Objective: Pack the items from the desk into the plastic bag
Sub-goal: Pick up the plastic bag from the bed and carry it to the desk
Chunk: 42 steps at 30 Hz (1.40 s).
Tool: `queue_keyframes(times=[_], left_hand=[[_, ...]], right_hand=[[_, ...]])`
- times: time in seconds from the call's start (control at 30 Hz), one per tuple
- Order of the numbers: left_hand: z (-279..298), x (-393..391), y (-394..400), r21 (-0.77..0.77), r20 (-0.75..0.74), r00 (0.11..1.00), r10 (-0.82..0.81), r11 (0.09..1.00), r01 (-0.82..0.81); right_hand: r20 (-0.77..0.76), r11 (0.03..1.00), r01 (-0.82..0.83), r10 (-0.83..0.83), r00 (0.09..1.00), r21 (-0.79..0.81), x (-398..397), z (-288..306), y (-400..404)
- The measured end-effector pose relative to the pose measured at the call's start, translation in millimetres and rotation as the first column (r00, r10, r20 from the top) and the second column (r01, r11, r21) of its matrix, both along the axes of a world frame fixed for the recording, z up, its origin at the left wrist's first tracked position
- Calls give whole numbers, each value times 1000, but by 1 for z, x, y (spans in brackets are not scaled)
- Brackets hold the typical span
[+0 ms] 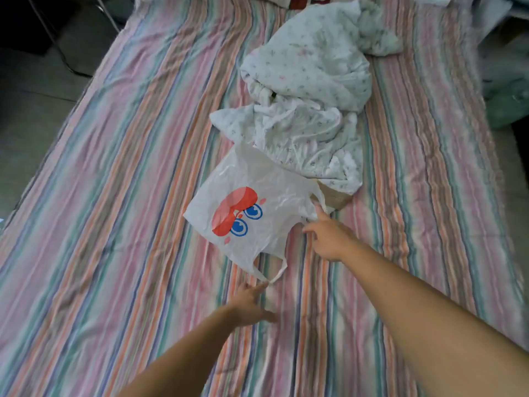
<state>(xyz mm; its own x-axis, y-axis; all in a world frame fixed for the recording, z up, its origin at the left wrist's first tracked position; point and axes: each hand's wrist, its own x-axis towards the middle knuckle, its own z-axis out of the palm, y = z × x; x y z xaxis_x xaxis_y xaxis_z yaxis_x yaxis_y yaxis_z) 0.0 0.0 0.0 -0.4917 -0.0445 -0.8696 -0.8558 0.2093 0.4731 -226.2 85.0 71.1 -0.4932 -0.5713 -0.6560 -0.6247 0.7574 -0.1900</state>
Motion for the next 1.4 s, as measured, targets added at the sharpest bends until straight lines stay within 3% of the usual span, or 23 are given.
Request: queue_keyframes(times=[0.13,0.43,0.53,0.67,0.73,0.83,0.97,1.07,1.2,1.4], left_hand=[[-7,-3,2,38,-4,995,96,995,-96],[-11,-13,0,-48,-25,997,76,996,-77],[-6,-10,4,-16,-13,989,147,989,-147],[17,6,0,-112,-54,959,277,953,-281],[36,17,-5,-133,-111,884,455,874,-467],[72,33,-16,-158,-214,700,682,683,-713],[136,59,-41,-179,-333,525,783,494,-851],[182,78,-62,-160,-380,463,801,436,-886],[255,110,-75,-47,-465,383,798,410,-911],[358,186,-82,163,-439,284,852,386,-908]], right_hand=[[-1,998,-19,19,1000,53,-5,-10,-12],[26,996,9,-11,1000,84,-11,-29,-15],[46,991,126,-128,991,46,-1,-28,-8],[76,966,250,-245,967,-67,14,-13,7],[141,943,314,-297,944,-110,23,4,15],[263,894,416,-366,893,-168,35,43,22],[313,849,444,-356,881,-286,58,109,23],[419,767,528,-372,828,-364,79,158,21],[565,679,670,-440,698,-301,119,227,20],[632,601,734,-443,636,-318,170,309,20]])
